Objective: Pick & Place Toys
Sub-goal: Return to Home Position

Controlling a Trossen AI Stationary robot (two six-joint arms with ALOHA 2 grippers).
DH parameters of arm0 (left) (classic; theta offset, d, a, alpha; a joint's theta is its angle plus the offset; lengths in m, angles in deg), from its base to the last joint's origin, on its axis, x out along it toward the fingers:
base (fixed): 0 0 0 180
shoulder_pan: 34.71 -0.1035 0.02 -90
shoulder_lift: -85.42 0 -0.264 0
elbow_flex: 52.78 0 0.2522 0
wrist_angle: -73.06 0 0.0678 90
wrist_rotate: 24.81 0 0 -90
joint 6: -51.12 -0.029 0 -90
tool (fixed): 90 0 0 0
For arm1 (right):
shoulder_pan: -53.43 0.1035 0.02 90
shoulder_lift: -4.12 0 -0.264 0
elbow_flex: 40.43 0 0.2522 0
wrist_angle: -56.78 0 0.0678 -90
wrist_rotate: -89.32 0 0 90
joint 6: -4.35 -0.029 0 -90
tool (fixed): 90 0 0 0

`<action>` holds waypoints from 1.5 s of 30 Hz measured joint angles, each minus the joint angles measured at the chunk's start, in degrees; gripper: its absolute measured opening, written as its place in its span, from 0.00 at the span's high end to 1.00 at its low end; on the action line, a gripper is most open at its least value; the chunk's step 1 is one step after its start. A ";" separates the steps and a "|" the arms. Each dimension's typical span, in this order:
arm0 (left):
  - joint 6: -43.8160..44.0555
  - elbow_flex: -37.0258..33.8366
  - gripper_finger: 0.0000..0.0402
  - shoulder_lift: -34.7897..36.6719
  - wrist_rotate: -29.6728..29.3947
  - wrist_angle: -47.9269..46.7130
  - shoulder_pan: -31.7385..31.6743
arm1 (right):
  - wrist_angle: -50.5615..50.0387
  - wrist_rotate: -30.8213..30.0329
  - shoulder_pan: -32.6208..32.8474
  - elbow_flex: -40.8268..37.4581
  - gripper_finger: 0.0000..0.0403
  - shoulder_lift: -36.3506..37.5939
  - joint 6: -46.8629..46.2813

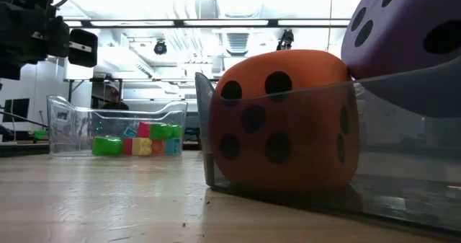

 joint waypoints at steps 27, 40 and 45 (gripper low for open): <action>-4.17 -0.22 0.79 0.00 -53.33 12.43 24.53 | 0.59 -3.78 0.00 -0.02 0.28 2.99 1.29; -3.46 -0.26 0.79 0.00 -55.64 6.46 44.84 | 0.57 -4.07 0.00 -0.02 0.28 3.13 1.72; -3.15 -0.26 0.79 0.00 -55.58 4.41 42.63 | 0.55 -4.13 -0.02 -0.02 0.28 2.67 2.60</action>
